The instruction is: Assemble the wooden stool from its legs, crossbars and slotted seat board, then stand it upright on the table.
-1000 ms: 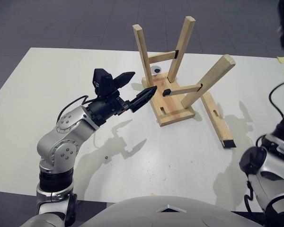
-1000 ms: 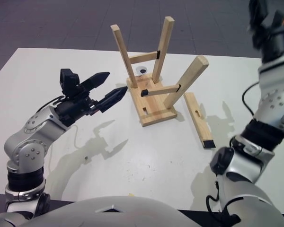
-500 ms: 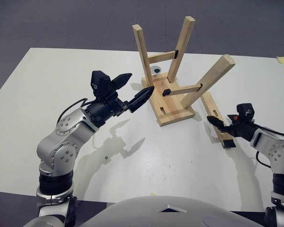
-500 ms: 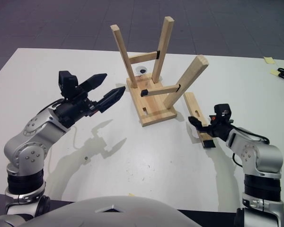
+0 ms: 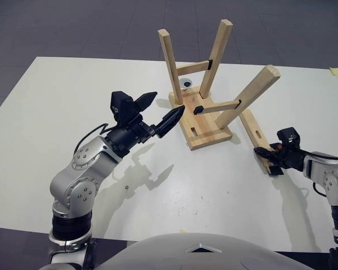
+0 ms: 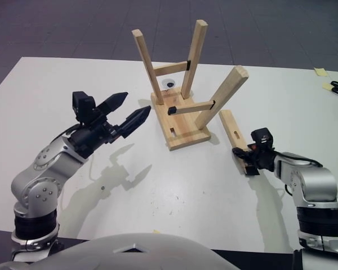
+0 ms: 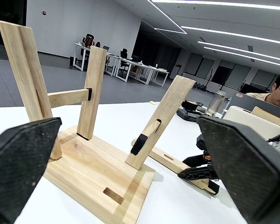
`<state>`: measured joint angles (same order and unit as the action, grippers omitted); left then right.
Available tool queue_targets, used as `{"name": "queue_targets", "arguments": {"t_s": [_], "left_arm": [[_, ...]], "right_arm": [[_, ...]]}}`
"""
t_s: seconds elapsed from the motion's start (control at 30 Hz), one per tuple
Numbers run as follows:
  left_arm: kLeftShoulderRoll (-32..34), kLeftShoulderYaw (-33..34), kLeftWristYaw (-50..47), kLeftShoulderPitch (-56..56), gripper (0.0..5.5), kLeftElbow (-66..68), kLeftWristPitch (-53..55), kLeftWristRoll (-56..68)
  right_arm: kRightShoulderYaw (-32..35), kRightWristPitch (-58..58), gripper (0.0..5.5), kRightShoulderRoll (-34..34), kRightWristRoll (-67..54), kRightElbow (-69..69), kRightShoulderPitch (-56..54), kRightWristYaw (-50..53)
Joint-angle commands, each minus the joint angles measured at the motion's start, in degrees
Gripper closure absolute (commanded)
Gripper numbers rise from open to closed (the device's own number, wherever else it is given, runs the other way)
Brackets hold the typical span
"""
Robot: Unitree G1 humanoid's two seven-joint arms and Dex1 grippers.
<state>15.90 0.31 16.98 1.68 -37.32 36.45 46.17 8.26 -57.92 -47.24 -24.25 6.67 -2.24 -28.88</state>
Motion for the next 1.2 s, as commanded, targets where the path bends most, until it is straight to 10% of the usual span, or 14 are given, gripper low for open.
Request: {"name": "queue_targets", "arguments": {"t_s": [0.03,0.23,0.6,0.87,1.2], "left_arm": [[-2.0,-2.2,-2.4,-3.5,0.1,-2.7,-1.6,-2.4],[-3.7,-3.3,-3.9,-2.9,0.1,-2.4,-2.6,-3.3],[-5.5,14.9,-17.4,18.2,0.1,8.0,-0.3,18.9],[3.2,17.1,-20.2,36.7,0.1,16.0,5.6,47.4],[8.8,8.4,-10.5,40.5,0.1,15.7,8.1,35.1]], "right_arm": [[-3.1,0.2,3.32,-4.3,2.7,-3.7,-1.8,-3.6],[-3.6,2.7,3.45,-1.2,3.9,-5.7,-7.4,-3.6],[12.2,37.1,3.45,17.0,11.6,-7.1,-22.8,26.0],[3.6,50.2,3.45,20.5,13.1,11.5,-21.1,19.9],[-9.6,45.7,3.45,26.4,12.9,22.2,-17.7,15.3]]}}
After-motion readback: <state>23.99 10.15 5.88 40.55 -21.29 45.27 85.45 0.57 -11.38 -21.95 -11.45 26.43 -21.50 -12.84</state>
